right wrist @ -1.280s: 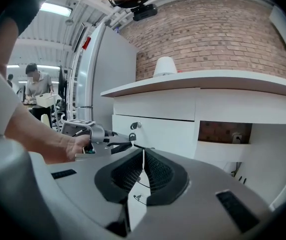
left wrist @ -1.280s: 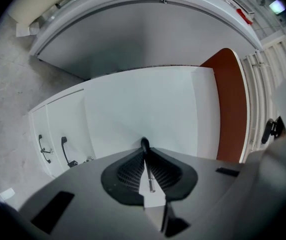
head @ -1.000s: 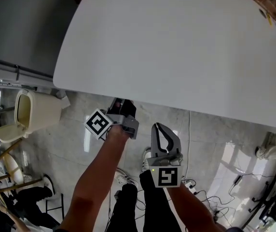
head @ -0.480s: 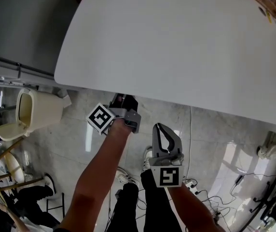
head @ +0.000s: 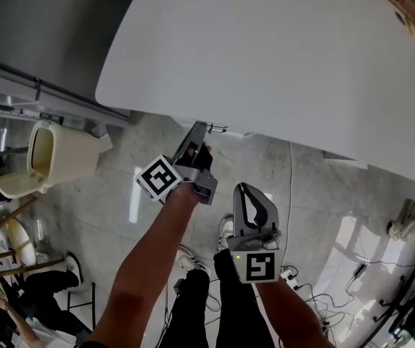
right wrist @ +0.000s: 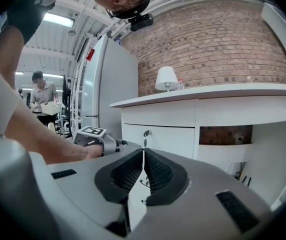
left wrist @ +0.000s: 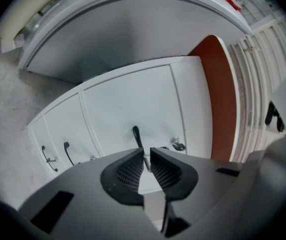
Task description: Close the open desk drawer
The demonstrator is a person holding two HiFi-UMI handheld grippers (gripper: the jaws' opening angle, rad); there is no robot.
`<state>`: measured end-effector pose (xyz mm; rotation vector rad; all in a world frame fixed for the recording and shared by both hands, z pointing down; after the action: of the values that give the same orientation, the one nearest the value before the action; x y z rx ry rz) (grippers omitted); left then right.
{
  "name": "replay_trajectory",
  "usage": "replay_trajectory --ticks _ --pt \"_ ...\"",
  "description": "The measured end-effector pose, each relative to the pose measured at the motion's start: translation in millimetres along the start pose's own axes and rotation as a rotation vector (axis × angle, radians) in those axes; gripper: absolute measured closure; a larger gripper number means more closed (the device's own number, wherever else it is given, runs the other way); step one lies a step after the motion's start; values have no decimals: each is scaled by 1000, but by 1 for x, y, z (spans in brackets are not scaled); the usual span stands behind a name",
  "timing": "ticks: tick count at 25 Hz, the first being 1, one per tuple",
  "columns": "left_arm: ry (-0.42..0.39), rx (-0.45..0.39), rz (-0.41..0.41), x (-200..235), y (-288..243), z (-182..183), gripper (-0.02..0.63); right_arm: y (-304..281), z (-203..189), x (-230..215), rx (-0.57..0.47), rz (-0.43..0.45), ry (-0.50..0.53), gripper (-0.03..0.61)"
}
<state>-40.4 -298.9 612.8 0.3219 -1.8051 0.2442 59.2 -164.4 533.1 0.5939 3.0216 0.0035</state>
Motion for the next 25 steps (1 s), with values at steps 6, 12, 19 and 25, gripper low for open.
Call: replay_trajectory --ticks 6,12,19,25 --pt "-389 41 -90 -50 43 12 606 6 15 18 -32 9 -53 549" --pt "-745 61 -146 -95 104 31 606 24 34 48 -27 97 -23 549" --pt "-1109 82 -200 -147 174 38 606 42 62 78 -19 84 -26 549" --pt "-1136 -21 -183 -208 209 55 606 70 98 94 8 -10 -46 549"
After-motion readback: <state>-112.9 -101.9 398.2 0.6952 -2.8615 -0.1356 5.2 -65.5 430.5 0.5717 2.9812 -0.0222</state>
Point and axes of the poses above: the fingertips, and each gripper's own axes: y backward along the fingers, x to its left, z out of its top, the point moved 2 cm from there along y, backward along the fingers, and after that the axes turned 12 degrees about -x, right-handed, at the moved point
